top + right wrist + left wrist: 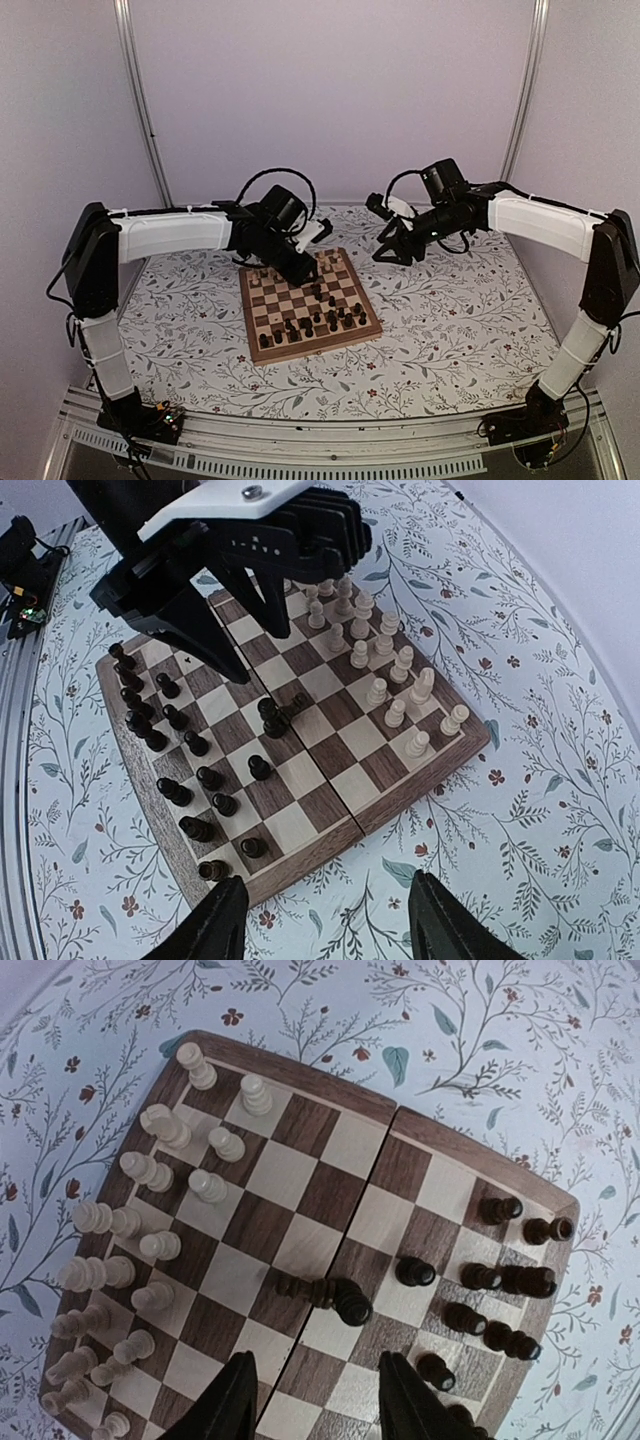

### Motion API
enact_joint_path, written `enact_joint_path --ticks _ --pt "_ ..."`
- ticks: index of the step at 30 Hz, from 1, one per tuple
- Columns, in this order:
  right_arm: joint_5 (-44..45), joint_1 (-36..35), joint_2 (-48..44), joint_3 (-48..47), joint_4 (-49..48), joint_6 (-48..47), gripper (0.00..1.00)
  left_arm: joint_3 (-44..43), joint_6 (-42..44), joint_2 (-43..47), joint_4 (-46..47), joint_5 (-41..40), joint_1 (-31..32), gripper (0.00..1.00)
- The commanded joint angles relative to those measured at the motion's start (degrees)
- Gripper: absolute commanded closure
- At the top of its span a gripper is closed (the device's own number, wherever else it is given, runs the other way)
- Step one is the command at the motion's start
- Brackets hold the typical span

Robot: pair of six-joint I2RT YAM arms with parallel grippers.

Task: Set up the chess pieces on the board
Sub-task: Pick up the chess piece from the chessboard.

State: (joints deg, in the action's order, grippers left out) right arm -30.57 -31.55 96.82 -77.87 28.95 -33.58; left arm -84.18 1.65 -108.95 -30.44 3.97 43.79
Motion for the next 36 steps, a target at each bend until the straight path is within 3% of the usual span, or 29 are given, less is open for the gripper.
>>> enact_joint_path --ticks 1,10,14,18,31,36 --pt "0.06 -4.16 5.22 -7.18 2.53 1.21 0.45 5.70 -1.31 7.80 5.38 -0.84 -3.55 0.56" --pt "1.92 -13.35 21.78 -23.72 9.55 0.92 0.51 13.25 -3.45 18.98 13.45 -1.74 -9.99 0.52" --pt "5.39 -15.31 26.96 -28.37 10.15 2.59 0.49 12.23 -1.74 20.80 10.82 -6.48 -10.21 0.52" --pt "8.27 -15.64 30.98 -32.86 11.76 4.14 0.49 13.12 -1.74 23.10 11.58 -6.31 -10.44 0.51" --pt "13.86 -15.47 34.13 -33.54 11.79 6.97 0.54 13.08 -1.74 24.13 11.06 -5.25 -10.64 0.50" --pt "12.68 -15.52 34.48 -33.36 12.38 7.38 0.67 13.01 -1.74 23.49 10.84 -5.27 -10.66 0.51"
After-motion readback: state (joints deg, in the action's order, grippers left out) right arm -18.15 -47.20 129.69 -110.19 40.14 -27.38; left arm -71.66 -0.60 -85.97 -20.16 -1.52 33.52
